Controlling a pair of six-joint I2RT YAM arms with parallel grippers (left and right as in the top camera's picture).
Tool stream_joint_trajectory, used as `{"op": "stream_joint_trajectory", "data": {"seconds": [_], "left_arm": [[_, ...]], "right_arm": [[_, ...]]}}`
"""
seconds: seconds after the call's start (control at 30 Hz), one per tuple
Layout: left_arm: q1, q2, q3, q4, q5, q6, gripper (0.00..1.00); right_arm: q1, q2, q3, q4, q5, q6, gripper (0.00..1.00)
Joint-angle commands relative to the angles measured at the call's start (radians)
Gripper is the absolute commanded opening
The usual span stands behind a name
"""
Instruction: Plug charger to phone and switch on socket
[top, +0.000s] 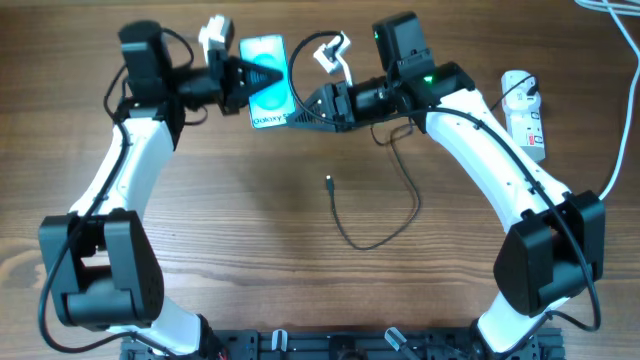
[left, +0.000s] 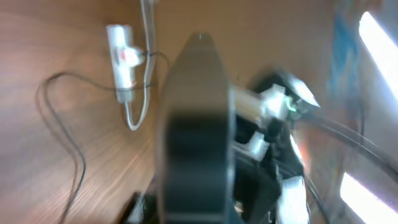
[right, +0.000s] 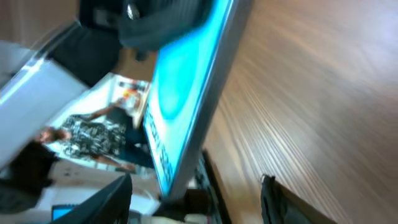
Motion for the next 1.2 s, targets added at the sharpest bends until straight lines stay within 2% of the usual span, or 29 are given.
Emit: {"op": "stream_joint_trajectory", "data": {"seconds": [0.0,0.1,0.17,0.3,0.4,0.5,0.67,0.97,1.03,1.13,1.17], "left_arm": [[0.002,0.011,-0.017,-0.269,-0.38,0.158,0.04],[0.002,0.011,-0.017,-0.497,-0.69,0.175,0.04],[0.002,0.011,-0.017,-0.553,-0.812,0.176,0.04],[0.002,0.011,-0.017,-0.582,-0.856,0.201,0.04],[0.002,0.011,-0.017,-0.582,-0.856,0.228,0.04],[0.002,0.011,-0.017,-0.594,-0.855,0.232,0.04],[0.002,0.011,-0.017,-0.602,-0.855,0.254,0.04],[0.002,0.011,-0.017,-0.604,-0.817,0.254,0.04],[0.002,0.011,-0.017,-0.604,-0.809,0.253,0.04],[0.002,0.011,-0.017,-0.603,-0.795,0.253,0.04],[0.002,0.011,-0.017,-0.604,-0.794,0.253,0.04]], "right_arm": [[0.016,-0.002,-0.002,-0.116,0.205,-0.128,0.66],[0.058,-0.002,-0.002,-0.25,0.506,-0.13,0.66],[0.1,-0.001,-0.003,-0.291,0.68,-0.12,0.65],[0.203,0.008,-0.018,-0.315,0.956,-0.021,0.61],[0.277,0.034,-0.046,-0.314,1.068,0.075,0.55],[0.307,0.08,-0.076,-0.315,1.102,0.135,0.52],[0.306,0.179,-0.082,-0.317,1.083,0.135,0.42],[0.301,0.332,-0.082,-0.288,1.059,0.137,0.4],[0.301,0.338,-0.082,-0.288,1.03,0.137,0.31],[0.298,0.338,-0.082,-0.279,1.03,0.137,0.31],[0.293,0.338,-0.082,-0.27,1.03,0.137,0.34]]}}
